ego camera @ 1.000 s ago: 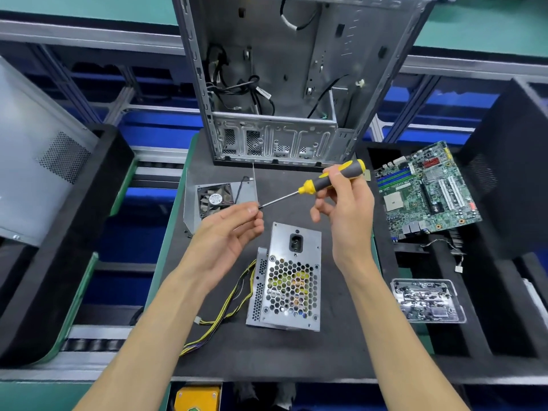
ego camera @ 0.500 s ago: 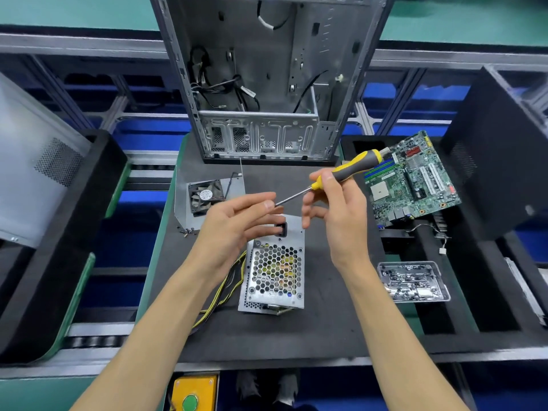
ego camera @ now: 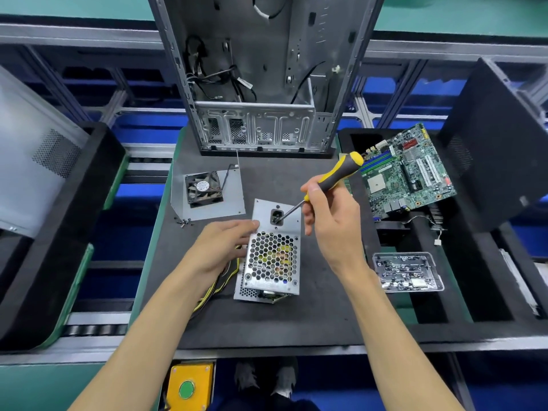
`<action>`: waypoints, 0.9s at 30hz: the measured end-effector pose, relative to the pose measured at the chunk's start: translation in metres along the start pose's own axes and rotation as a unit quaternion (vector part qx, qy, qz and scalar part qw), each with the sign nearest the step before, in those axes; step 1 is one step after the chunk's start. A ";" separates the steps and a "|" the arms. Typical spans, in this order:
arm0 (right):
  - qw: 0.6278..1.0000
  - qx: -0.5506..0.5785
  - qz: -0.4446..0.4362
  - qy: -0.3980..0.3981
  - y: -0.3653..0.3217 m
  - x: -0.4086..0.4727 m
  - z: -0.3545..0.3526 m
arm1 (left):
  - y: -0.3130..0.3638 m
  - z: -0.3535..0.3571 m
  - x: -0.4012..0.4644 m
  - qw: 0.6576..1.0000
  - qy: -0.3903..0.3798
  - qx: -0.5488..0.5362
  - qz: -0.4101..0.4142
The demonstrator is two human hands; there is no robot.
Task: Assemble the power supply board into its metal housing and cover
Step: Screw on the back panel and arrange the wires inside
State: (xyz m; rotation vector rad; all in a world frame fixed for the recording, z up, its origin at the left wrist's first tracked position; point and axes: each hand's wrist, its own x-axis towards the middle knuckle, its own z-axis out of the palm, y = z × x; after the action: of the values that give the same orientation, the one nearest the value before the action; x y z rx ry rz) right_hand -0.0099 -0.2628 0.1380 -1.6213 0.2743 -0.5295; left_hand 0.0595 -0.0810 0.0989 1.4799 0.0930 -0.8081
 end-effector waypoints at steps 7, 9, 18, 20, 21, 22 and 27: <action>0.999 -0.039 -0.015 -0.018 0.001 0.000 -0.002 | 0.001 0.004 0.001 0.999 -0.011 -0.027 0.014; 0.999 -0.045 -0.019 -0.020 0.003 0.000 -0.002 | 0.001 0.006 0.001 0.999 -0.013 -0.036 0.014; 0.997 -0.064 -0.030 -0.038 0.010 0.004 0.000 | 0.001 0.005 0.002 0.999 -0.011 -0.052 0.006; 0.996 -0.070 -0.036 -0.043 0.012 0.004 0.001 | 0.000 0.005 0.003 0.998 -0.011 -0.054 0.007; 0.996 -0.074 -0.040 -0.044 0.013 0.005 0.001 | 0.000 0.005 0.003 0.998 -0.012 -0.056 0.007; 0.995 -0.078 -0.043 -0.045 0.014 0.005 0.001 | 0.000 0.005 0.003 0.998 -0.013 -0.056 0.007; 0.988 -0.124 -0.075 -0.055 0.016 0.006 0.002 | 0.001 0.006 0.002 0.998 -0.012 -0.062 0.002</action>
State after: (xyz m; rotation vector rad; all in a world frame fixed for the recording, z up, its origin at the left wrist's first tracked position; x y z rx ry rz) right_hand -0.0019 -0.2657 0.1229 -1.9170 0.1400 -0.5349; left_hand 0.0594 -0.0871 0.0994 1.3531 0.1195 -0.8027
